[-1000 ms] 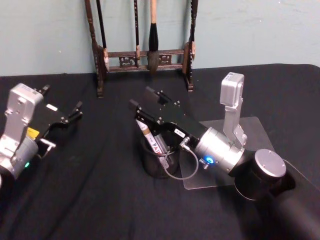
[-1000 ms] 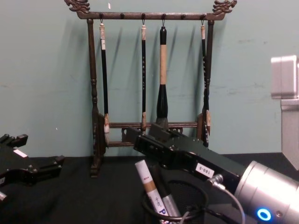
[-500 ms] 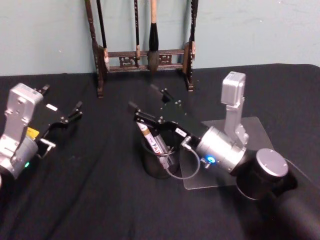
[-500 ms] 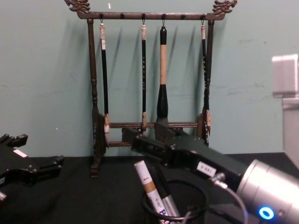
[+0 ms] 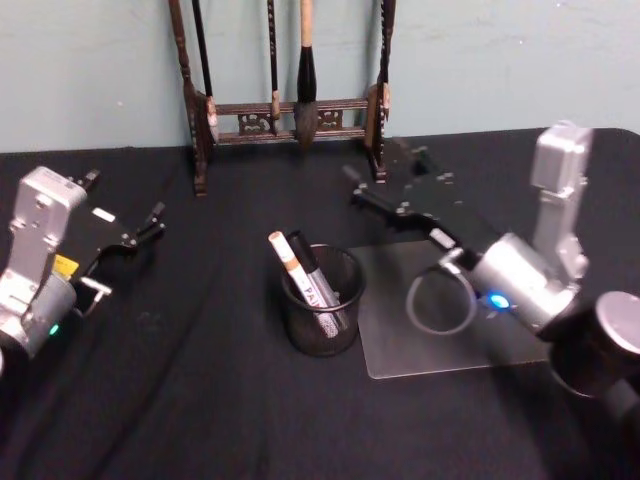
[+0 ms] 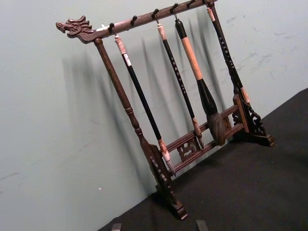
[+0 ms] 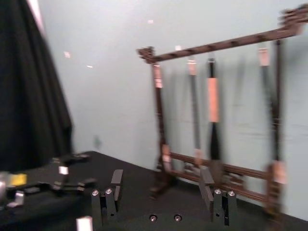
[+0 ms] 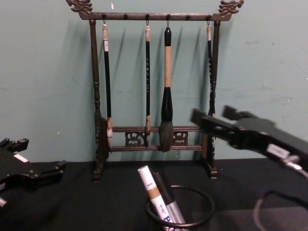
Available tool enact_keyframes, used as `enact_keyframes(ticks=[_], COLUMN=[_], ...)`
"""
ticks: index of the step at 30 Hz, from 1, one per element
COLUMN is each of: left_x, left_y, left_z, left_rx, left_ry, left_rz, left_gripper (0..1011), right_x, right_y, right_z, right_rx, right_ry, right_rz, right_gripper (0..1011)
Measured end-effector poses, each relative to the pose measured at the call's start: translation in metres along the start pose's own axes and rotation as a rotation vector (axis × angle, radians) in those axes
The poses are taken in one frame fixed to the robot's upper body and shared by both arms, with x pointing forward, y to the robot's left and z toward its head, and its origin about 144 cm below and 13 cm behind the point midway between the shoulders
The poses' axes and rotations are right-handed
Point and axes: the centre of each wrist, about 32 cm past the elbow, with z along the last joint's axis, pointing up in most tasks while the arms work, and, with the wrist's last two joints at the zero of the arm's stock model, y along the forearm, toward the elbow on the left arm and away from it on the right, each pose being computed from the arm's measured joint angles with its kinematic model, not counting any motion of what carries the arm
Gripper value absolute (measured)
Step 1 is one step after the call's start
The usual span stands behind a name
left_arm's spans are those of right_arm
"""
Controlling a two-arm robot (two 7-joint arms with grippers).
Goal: Pick up the water-based marker from the table and place it into the pen holder.
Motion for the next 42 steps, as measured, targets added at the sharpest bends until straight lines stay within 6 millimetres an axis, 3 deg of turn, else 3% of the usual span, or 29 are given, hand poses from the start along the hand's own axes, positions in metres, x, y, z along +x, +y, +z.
enact_keyframes(ticks=[9, 18, 27, 42], left_x=[0.0, 0.0, 0.0, 0.0], left_y=[0.0, 0.0, 0.0, 0.0], left_z=[0.0, 0.0, 0.0, 0.0], left_rx=[0.0, 0.0, 0.0, 0.0], left_ry=[0.0, 0.0, 0.0, 0.0], left_rz=[0.0, 0.0, 0.0, 0.0], left_gripper=[1001, 1001, 1001, 1001], right_x=[0.015, 0.021, 0.023, 0.022], right_y=[-0.037, -0.056, -0.062, -0.062], right_z=[0.008, 0.0, -0.01, -0.011], right_rx=[-0.084, -0.196, -0.272, -0.277], right_ry=[-0.132, -0.297, -0.4, -0.405], right_rz=[-0.179, -0.319, -0.356, -0.354], right_gripper=[1000, 1000, 1000, 1000])
